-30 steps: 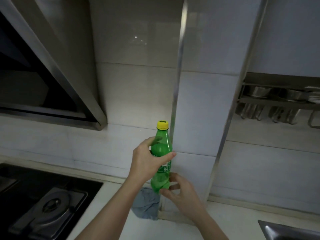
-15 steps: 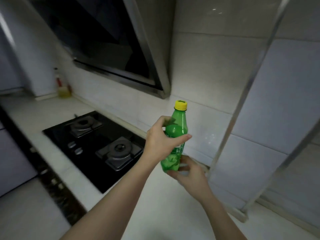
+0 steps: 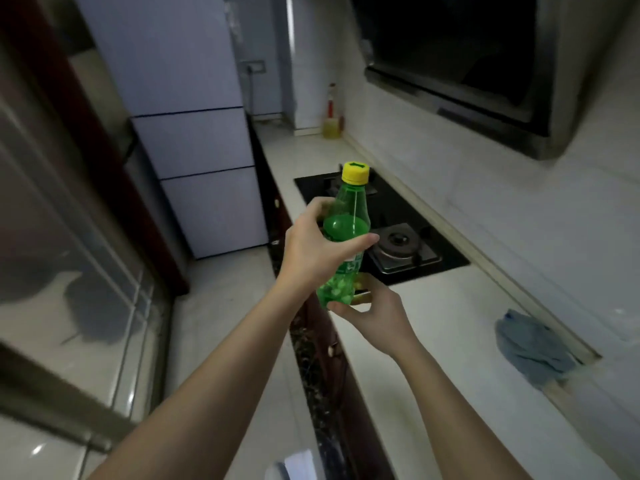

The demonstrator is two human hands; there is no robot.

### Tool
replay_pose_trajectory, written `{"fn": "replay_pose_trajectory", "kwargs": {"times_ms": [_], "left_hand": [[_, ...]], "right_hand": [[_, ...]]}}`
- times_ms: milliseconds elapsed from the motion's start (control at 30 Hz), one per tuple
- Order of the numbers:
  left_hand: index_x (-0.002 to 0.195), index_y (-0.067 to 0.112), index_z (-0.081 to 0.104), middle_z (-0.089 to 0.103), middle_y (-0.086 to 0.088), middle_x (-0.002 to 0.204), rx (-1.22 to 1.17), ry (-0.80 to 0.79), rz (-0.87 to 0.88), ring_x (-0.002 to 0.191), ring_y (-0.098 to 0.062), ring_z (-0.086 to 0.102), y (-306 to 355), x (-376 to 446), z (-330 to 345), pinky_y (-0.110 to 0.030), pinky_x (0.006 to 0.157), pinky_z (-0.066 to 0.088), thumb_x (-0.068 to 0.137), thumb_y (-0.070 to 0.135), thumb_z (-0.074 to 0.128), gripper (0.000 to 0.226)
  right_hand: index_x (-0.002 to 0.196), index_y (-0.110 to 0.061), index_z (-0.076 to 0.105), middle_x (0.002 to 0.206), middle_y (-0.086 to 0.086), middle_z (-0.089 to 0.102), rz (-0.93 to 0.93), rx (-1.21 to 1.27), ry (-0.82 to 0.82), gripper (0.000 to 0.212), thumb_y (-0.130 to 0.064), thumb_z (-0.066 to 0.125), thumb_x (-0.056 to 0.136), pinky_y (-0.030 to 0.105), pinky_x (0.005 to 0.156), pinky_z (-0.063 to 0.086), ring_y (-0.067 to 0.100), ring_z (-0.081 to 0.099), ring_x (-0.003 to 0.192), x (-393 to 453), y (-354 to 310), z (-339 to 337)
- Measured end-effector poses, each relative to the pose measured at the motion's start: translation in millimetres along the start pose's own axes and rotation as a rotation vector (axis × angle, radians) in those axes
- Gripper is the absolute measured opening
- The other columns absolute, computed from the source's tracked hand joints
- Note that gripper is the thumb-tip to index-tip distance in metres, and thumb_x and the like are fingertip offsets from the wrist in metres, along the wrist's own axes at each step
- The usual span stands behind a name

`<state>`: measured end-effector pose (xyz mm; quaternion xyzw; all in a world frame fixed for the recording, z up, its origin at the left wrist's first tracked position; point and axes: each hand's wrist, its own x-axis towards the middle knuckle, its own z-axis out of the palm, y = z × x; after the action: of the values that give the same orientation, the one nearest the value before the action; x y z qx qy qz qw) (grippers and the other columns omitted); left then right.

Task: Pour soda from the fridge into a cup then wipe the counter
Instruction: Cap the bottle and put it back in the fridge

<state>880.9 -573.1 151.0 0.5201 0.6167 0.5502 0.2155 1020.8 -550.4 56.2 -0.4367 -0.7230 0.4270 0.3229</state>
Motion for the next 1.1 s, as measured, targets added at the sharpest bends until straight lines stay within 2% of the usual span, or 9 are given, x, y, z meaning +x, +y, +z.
{"fn": "replay_pose_trajectory", "kwargs": {"times_ms": [167,300,400,533,733,1000,1100], "left_hand": [[0.109,0.027,0.062,0.071,0.011,0.099,0.013,0.160,-0.055,0.093,-0.006,0.069,-18,-7,-73,-0.040,0.082,0.060,0.059,0.045,0.092,0.061],[0.109,0.025,0.062,0.071,0.011,0.097,0.034,0.260,-0.086,0.088,-0.002,0.070,-36,-3,-126,-0.033,0.080,0.060,0.063,0.039,0.092,0.057],[0.111,0.021,0.062,0.071,0.009,0.096,0.043,0.311,-0.088,0.083,-0.001,0.070,-56,9,-160,-0.028,0.074,0.060,0.064,0.035,0.093,0.058],[0.112,0.022,0.062,0.071,0.008,0.100,0.051,0.345,-0.088,0.086,-0.003,0.071,-90,42,-202,-0.031,0.076,0.061,0.063,0.039,0.093,0.061],[0.109,0.021,0.062,0.072,0.007,0.097,0.028,0.378,-0.061,0.087,-0.006,0.071,-142,116,-270,-0.030,0.077,0.060,0.062,0.041,0.093,0.059],[0.108,0.024,0.063,0.072,0.008,0.102,0.035,0.364,-0.052,0.093,-0.007,0.070,-194,207,-333,-0.040,0.086,0.059,0.061,0.044,0.092,0.059],[0.108,0.023,0.063,0.072,0.007,0.101,0.021,0.363,-0.049,0.093,-0.009,0.071,-212,240,-344,-0.042,0.085,0.059,0.061,0.045,0.092,0.059]], "right_hand": [[0.111,-0.032,0.063,0.097,-0.020,0.069,-0.089,0.035,-0.152,0.042,-0.039,0.082,0.075,0.005,0.066,0.044,-0.008,0.063,0.085,20,-33,63],[0.117,-0.039,0.059,0.109,-0.019,0.066,-0.154,0.024,-0.258,0.049,-0.047,0.080,0.073,0.017,0.074,0.051,-0.002,0.064,0.089,44,-51,114],[0.119,-0.036,0.059,0.112,-0.018,0.066,-0.185,0.034,-0.312,0.050,-0.044,0.081,0.074,0.014,0.074,0.049,-0.002,0.063,0.092,65,-63,150],[0.119,-0.034,0.060,0.110,-0.018,0.066,-0.222,0.016,-0.356,0.049,-0.043,0.080,0.075,0.007,0.070,0.046,-0.004,0.062,0.091,107,-76,197],[0.117,-0.040,0.057,0.108,-0.019,0.064,-0.223,-0.018,-0.362,0.049,-0.050,0.079,0.074,0.022,0.075,0.053,0.000,0.064,0.088,191,-104,268],[0.123,-0.033,0.058,0.104,-0.017,0.063,-0.179,-0.014,-0.370,0.056,-0.049,0.079,0.073,0.015,0.069,0.050,0.001,0.062,0.089,286,-131,338],[0.122,-0.032,0.059,0.105,-0.018,0.063,-0.169,-0.021,-0.366,0.056,-0.050,0.079,0.073,0.018,0.072,0.050,0.001,0.061,0.090,318,-133,351]]}}
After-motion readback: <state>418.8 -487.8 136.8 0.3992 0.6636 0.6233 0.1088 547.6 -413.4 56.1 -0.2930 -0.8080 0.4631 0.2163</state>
